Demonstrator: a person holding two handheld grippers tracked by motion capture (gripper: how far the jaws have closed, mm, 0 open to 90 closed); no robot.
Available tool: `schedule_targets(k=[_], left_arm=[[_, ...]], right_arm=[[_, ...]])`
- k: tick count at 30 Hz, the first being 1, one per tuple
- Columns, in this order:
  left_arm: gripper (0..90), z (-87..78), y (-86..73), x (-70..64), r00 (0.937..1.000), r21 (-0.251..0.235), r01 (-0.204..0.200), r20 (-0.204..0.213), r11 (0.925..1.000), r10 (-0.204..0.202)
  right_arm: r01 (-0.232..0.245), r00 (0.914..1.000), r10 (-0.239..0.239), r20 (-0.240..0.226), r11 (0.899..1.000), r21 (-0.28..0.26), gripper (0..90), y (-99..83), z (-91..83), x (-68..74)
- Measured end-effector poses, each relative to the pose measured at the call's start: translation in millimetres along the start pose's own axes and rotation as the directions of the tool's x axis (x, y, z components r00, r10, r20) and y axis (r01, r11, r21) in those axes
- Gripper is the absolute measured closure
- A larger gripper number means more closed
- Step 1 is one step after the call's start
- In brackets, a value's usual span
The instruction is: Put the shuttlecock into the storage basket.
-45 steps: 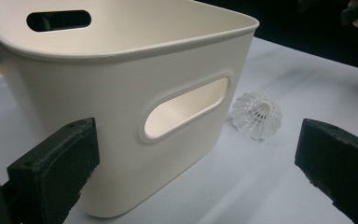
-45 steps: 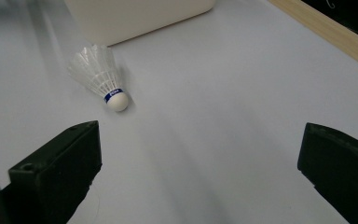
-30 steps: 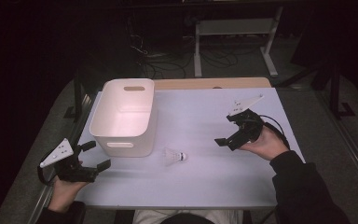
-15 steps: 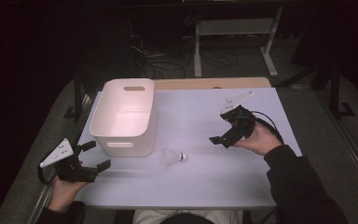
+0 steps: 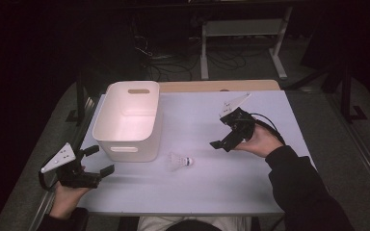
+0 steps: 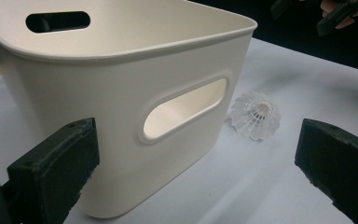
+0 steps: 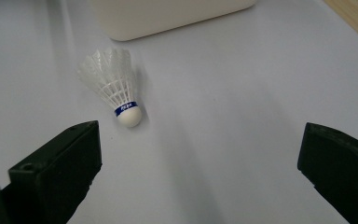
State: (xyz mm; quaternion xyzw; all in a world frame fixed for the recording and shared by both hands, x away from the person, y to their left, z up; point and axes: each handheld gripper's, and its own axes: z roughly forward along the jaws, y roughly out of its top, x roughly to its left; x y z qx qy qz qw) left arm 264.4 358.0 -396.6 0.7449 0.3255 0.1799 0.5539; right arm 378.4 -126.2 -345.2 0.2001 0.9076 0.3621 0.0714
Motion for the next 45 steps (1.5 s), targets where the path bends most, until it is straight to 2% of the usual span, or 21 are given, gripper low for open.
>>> schedule_targets(k=[13, 25, 45], left_arm=[[0.0, 0.2, 0.0, -0.1, 1.0000, 0.001, -0.001, 0.003, 1.0000, 0.001], [0.0, 0.3, -0.1, -0.1, 1.0000, 0.004, -0.001, 0.004, 1.0000, 0.001], [0.0, 0.2, 0.0, -0.1, 1.0000, 0.003, -0.002, 0.005, 1.0000, 0.002]], right_arm=[[0.017, 0.9994, -0.016, -0.029, 0.999, 0.033, 0.0, 2.9, 17.1, 1.0], [0.031, 0.9984, -0.029, -0.049, 0.999, 0.038, 0.0, 4.1, 31.1, 0.2], [0.058, 0.9949, -0.050, -0.088, 0.994, 0.091, 0.0, 3.8, 57.3, 3.0]])
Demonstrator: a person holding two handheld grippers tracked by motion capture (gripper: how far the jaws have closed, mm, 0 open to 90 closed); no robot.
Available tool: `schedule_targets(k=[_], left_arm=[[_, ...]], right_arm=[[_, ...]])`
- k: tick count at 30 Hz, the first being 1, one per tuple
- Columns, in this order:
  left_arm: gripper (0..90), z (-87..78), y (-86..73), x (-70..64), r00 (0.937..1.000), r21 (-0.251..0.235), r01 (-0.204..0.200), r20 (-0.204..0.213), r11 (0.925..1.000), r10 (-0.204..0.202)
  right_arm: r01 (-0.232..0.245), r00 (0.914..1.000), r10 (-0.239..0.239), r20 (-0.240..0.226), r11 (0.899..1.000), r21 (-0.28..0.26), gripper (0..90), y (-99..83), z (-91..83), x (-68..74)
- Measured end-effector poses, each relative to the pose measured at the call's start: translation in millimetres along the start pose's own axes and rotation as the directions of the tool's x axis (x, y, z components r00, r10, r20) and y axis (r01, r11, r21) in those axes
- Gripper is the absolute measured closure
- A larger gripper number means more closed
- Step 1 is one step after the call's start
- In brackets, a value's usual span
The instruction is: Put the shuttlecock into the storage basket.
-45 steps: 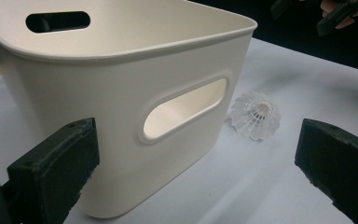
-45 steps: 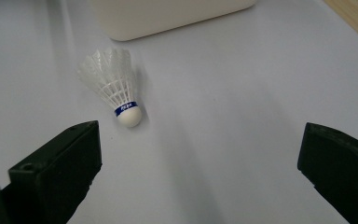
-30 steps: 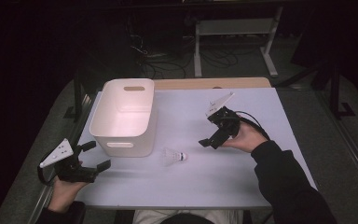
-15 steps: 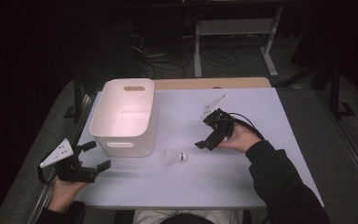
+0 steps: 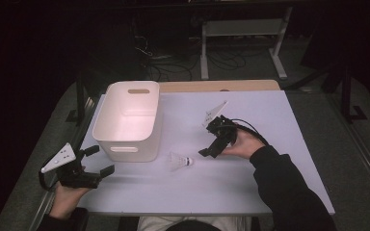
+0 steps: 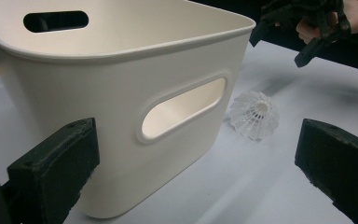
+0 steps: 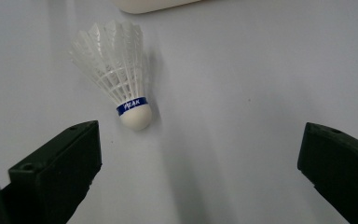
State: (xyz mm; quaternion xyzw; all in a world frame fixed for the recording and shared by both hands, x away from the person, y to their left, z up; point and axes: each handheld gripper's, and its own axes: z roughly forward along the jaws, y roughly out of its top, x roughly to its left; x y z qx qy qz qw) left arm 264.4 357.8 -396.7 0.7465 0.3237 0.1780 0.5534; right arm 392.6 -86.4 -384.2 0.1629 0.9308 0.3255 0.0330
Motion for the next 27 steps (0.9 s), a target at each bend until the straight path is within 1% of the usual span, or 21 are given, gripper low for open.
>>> schedule_targets(k=[19, 27], left_arm=[[0.0, 0.0, 0.0, -0.1, 1.0000, -0.001, 0.001, 0.001, 1.0000, -0.001], [0.0, -0.2, 0.0, -0.1, 1.0000, 0.000, -0.001, 0.002, 1.0000, 0.001]], right_arm=[[0.030, 0.9988, -0.029, -0.041, 0.999, 0.025, 0.0, 4.4, 21.7, 6.7], [0.043, 0.9971, -0.041, -0.065, 0.998, 0.041, 0.0, 6.3, 33.1, 12.5]])
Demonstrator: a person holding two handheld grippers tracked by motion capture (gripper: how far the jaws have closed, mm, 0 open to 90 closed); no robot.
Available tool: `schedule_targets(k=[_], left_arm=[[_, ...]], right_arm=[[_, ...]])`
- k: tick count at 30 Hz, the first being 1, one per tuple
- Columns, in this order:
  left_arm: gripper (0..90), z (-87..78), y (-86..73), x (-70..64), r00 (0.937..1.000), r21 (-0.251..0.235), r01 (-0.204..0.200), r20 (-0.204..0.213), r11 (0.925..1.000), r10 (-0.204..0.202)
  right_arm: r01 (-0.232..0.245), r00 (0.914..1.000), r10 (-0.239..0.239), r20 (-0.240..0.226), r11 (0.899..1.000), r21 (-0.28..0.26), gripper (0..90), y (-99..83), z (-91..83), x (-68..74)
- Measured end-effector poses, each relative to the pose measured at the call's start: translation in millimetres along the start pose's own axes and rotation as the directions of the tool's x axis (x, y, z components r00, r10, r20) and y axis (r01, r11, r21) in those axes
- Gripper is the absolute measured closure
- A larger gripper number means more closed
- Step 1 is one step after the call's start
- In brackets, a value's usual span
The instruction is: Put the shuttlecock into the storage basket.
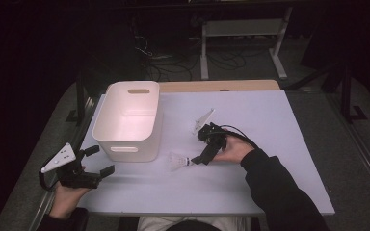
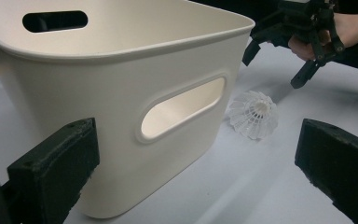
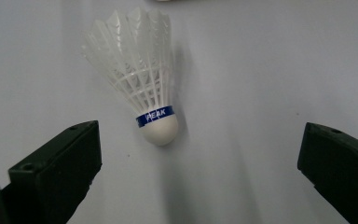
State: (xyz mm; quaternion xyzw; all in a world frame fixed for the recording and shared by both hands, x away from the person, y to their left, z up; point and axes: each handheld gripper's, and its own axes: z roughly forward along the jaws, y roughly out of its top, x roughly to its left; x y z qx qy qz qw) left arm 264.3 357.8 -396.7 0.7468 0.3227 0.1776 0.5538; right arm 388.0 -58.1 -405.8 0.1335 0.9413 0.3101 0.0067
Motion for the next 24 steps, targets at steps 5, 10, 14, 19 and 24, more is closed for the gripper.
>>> schedule_targets(k=[5, 10, 14, 19, 24], left_arm=[[0.0, 0.0, 0.0, 0.0, 1.0000, -0.001, 0.001, 0.000, 1.0000, -0.001], [0.0, 0.0, 0.0, 0.0, 1.0000, -0.001, 0.001, 0.000, 1.0000, -0.001], [0.0, 0.1, 0.0, -0.1, 1.0000, -0.001, 0.001, 0.001, 1.0000, -0.001], [0.0, 0.0, 0.0, -0.1, 1.0000, -0.001, 0.001, 0.001, 1.0000, -0.001], [0.0, 0.0, 0.0, -0.1, 1.0000, -0.001, 0.000, 0.001, 1.0000, 0.000]], right_arm=[[0.010, 0.9999, -0.010, -0.011, 1.000, 0.003, 0.0, 1.5, 5.0, 1.4], [0.014, 0.9998, -0.014, -0.016, 1.000, 0.010, 0.0, 1.9, 8.5, 2.3], [0.015, 0.9997, -0.014, -0.018, 1.000, 0.012, 0.0, 2.2, 10.0, 2.8], [0.019, 0.9995, -0.019, -0.025, 1.000, 0.018, 0.0, 2.3, 12.8, 3.3], [0.029, 0.9990, -0.029, -0.033, 0.999, 0.022, 0.0, 3.5, 16.0, 4.0]])
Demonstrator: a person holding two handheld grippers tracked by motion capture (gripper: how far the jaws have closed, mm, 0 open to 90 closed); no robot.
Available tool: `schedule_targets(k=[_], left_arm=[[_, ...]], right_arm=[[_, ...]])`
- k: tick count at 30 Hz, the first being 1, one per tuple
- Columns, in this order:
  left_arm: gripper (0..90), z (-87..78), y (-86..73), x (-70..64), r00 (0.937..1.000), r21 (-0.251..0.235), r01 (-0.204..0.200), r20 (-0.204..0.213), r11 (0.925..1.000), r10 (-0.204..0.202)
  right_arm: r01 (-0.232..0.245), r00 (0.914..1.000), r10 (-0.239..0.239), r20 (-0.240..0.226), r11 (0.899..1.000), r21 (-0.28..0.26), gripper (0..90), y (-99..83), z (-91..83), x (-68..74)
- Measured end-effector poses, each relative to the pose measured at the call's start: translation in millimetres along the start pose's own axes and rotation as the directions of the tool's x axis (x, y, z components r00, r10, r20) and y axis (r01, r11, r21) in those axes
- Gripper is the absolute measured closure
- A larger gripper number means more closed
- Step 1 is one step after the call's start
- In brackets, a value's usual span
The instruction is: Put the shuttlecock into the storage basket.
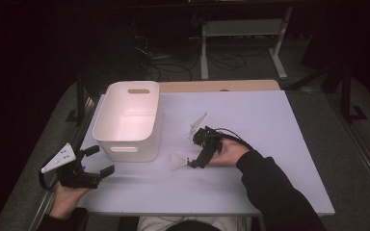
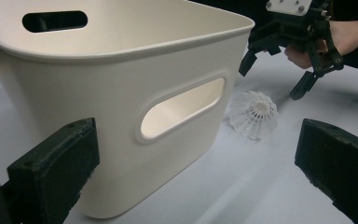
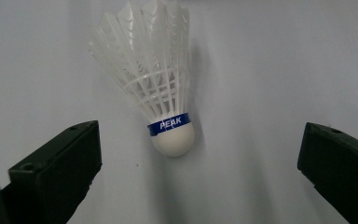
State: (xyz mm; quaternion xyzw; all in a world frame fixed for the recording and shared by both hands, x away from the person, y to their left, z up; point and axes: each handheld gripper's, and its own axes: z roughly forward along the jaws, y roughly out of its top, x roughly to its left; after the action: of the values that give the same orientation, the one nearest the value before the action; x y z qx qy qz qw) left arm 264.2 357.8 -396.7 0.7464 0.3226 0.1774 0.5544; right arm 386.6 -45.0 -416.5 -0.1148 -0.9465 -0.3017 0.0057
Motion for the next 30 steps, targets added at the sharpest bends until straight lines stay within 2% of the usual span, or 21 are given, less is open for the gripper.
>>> schedule_targets(k=[14, 23, 25, 30], left_arm=[[0.0, 0.0, 0.0, 0.0, 1.0000, 0.001, -0.001, 0.001, 1.0000, 0.001], [0.0, -0.1, 0.0, 0.0, 1.0000, 0.001, 0.000, 0.002, 1.0000, 0.000], [0.0, 0.0, 0.0, -0.1, 1.0000, 0.000, 0.000, 0.002, 1.0000, 0.000], [0.0, -0.2, -0.1, -0.1, 1.0000, -0.001, -0.001, 0.002, 1.0000, 0.001]], right_arm=[[0.032, 0.9992, -0.032, -0.025, 0.999, 0.026, 0.0, 2.8, 13.1, 2.5], [0.072, 0.9951, -0.070, -0.070, 0.997, 0.033, 14.0, 4.6, 17.0, 3.9], [0.077, 0.9950, -0.074, -0.067, 0.996, 0.037, 15.6, 5.2, 17.3, 4.5], [0.117, 0.9903, -0.112, -0.082, 0.992, 0.056, 28.6, 7.1, 17.7, 5.8]])
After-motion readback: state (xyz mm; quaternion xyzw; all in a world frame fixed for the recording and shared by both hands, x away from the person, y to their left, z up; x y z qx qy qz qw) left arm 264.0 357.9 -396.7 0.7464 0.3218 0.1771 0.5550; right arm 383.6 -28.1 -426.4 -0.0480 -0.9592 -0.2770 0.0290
